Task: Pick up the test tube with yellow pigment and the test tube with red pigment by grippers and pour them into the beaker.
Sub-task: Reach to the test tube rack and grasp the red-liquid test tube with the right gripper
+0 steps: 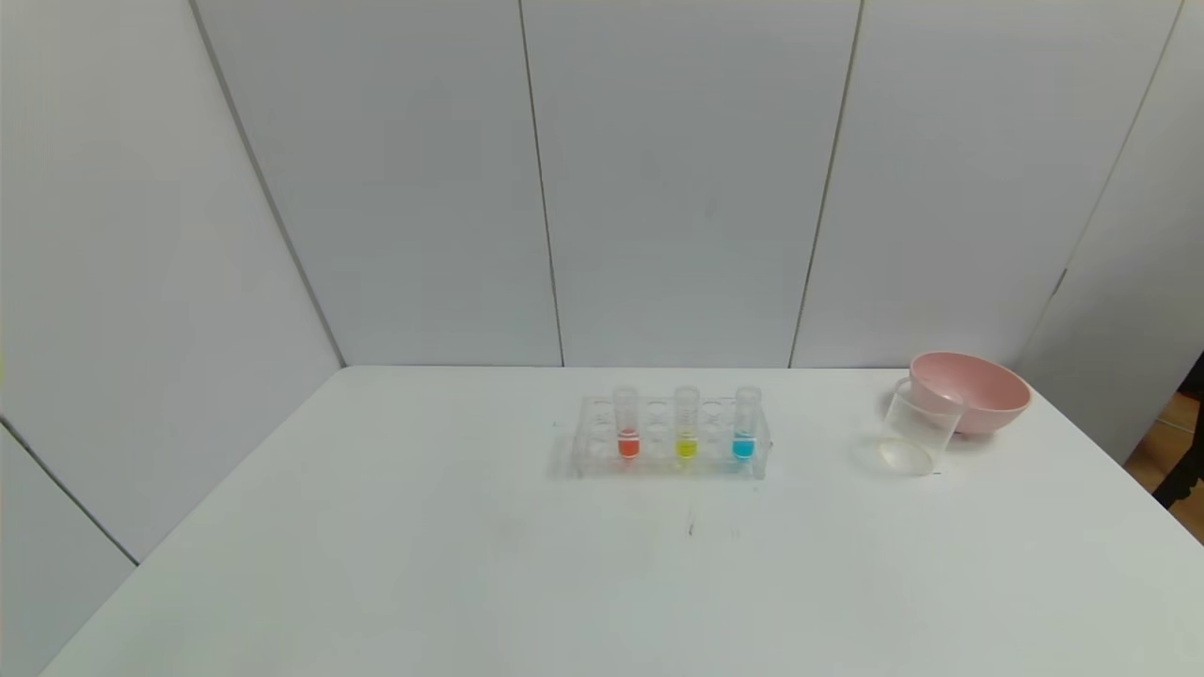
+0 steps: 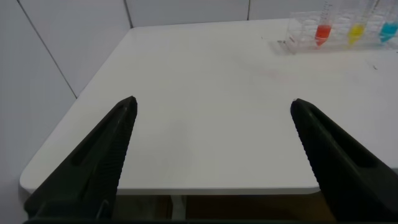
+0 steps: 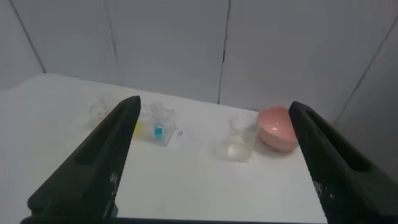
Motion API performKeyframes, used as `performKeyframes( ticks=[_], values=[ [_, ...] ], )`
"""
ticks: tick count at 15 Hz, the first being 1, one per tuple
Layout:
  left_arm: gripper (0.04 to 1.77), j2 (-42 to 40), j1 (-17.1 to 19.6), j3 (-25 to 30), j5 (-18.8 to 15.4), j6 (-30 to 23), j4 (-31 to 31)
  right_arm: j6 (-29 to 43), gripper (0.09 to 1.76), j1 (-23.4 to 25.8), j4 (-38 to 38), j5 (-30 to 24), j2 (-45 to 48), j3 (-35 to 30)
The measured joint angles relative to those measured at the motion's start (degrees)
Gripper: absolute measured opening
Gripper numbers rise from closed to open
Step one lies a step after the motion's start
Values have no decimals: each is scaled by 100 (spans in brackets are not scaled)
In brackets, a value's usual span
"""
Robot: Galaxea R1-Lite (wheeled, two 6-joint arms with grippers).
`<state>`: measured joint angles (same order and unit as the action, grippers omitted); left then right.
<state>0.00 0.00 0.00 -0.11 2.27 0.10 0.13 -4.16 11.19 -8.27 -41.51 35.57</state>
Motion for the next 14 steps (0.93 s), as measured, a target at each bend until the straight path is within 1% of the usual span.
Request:
performKeyframes(
  ticks=[1, 2, 4, 8, 9, 11, 14],
  values=[
    [176, 0, 0, 0, 1, -2, -2, -2, 171, -256, 77, 154, -232, 56],
    [176, 0, 0, 0, 0, -2, 0, 0, 171, -581, 185, 425, -455, 105],
    [176, 0, 0, 0, 1, 0, 0, 7, 171, -1285, 396, 1135, -824, 144],
    [176, 0, 0, 0, 1, -2, -2, 22, 171, -2848, 1067, 2772, -1580, 166],
    [176, 0, 0, 0, 4, -4, 0, 27, 171, -3148, 1240, 3040, -1773, 166],
    [176, 0, 0, 0, 4, -2, 0, 38, 171, -3578, 1477, 3218, -2125, 155],
    [176, 0, 0, 0, 1, -4, 0, 134, 171, -3950, 1770, 3355, -2588, 117]
  ],
)
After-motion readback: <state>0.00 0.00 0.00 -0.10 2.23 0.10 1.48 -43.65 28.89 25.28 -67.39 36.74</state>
